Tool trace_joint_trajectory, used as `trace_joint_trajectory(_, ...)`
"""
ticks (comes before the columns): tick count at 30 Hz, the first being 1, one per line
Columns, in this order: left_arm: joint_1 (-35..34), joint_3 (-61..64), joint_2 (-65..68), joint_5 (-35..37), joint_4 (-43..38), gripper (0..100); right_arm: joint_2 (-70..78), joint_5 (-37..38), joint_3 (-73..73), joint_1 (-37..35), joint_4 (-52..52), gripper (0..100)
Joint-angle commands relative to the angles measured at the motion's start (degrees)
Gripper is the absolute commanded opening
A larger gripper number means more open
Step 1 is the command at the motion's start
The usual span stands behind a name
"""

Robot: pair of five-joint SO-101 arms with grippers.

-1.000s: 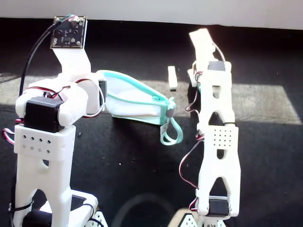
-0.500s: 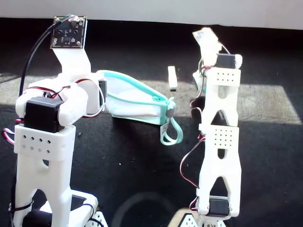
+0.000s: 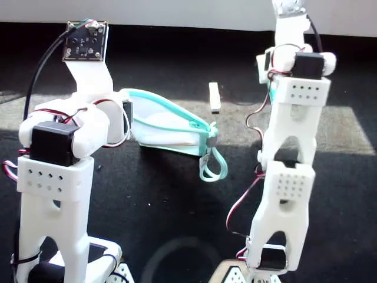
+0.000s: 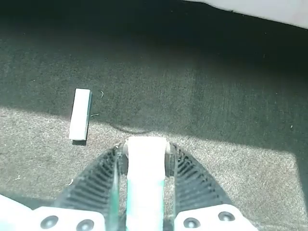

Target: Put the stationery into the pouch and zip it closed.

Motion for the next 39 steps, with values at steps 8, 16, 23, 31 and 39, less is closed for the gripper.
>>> trace_joint_trajectory(8, 0.7, 0.2, 0.2, -0.4, 1.2, 1, -43.2, -0.8, 63.8, -0.4, -3.6, 0.5)
trace_joint_trajectory(16, 0.9, 0.2, 0.3, -0.5, 1.1, 1, -57.3, -0.7, 113.3, -0.4, -35.4, 0.5)
trace_joint_trajectory(23, 0.9, 0.2, 0.3, -0.5, 1.2, 1, -57.3, -0.4, 136.8, -0.4, -63.8, 0.5)
trace_joint_trajectory(31, 1.1, 0.1, 0.3, -0.5, 2.4, 1, -51.1, -0.4, 136.4, -0.4, -60.4, 12.9)
trace_joint_trajectory(39, 1.0, 0.3, 0.3, -0.5, 3.5, 1, -46.5, -0.4, 120.5, -0.4, -42.6, 17.6)
